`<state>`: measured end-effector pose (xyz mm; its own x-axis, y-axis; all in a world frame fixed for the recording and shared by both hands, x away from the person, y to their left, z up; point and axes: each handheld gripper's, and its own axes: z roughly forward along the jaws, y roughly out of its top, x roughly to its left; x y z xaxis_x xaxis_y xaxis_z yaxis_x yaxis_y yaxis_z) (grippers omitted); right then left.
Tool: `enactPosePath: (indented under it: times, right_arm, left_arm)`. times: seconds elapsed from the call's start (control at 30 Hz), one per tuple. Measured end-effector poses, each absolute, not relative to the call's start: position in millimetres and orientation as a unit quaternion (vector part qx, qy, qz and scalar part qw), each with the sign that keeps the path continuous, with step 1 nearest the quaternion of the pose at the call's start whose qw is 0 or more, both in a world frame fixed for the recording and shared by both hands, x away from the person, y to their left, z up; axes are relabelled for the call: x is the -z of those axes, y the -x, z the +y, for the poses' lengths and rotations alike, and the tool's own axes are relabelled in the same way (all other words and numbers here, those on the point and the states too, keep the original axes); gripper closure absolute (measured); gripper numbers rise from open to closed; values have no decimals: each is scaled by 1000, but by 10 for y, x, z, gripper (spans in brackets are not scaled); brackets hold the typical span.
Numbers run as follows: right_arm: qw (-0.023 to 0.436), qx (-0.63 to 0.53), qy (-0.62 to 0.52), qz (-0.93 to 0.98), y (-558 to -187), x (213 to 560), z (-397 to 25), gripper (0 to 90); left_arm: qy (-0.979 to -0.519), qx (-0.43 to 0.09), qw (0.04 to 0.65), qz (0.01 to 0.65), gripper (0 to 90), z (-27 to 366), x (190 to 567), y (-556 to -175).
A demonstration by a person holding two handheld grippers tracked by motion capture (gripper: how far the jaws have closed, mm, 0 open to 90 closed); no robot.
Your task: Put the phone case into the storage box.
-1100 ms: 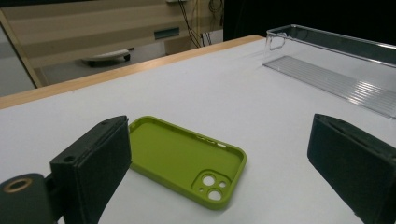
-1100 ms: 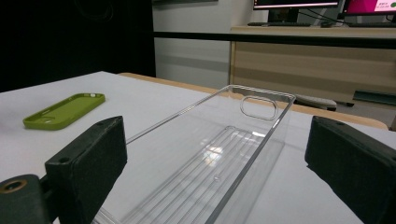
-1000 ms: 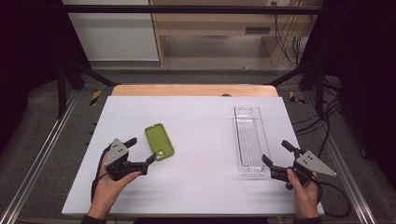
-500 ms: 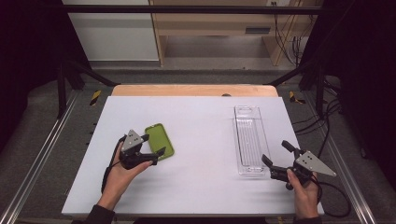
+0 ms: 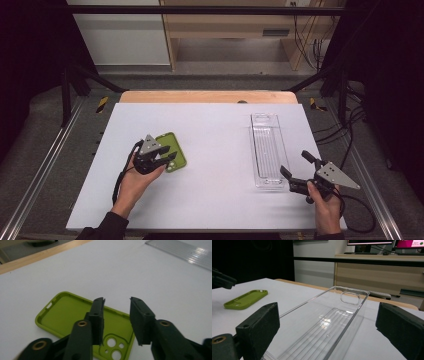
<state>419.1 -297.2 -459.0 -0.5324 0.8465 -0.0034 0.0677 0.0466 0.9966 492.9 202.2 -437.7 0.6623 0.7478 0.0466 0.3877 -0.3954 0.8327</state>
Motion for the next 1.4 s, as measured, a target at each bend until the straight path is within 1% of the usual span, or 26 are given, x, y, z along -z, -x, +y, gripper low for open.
enactPosePath:
  times: [0.03,0.1,0.17,0.2,0.27,0.47,0.63,0.9,1.0,1.17,1.4]
  right_arm:
    - [329,-592,-355,644,-4191,4590,-2972,56]
    - [328,-593,-356,644,-4191,4597,-2979,56]
    - [326,-592,-357,645,-4191,4601,-2983,56]
    - [326,-592,-357,645,-4197,4603,-2989,57]
    - [325,-593,-357,644,-4200,4603,-2990,58]
    - [328,-592,-354,646,-4188,4594,-2980,57]
    - [328,-593,-355,644,-4179,4589,-2981,58]
    - [334,-584,-352,651,-4192,4603,-2971,60]
    - [332,-585,-357,648,-4193,4603,-2975,61]
    - [333,-586,-356,647,-4179,4597,-2981,61]
    - [332,-588,-361,643,-4170,4594,-2997,60]
  left_arm:
    - [-811,-212,413,355,692,2016,4394,-4939]
    - [-816,-201,407,359,773,1996,4427,-4951]
    - [-826,-199,390,355,827,1969,4451,-4959]
    - [-834,-189,380,353,873,1946,4492,-4980]
    - [-838,-186,372,354,898,1935,4512,-4994]
    - [-863,-167,331,345,900,1831,4614,-5044]
    - [-869,-162,319,342,900,1830,4631,-5036]
    - [-873,-147,319,339,900,1851,4655,-5063]
    - [-873,-134,326,337,900,1859,4680,-5102]
    - [-878,-129,324,328,900,1813,4677,-5124]
    - [-887,-120,319,311,900,1688,4666,-5061]
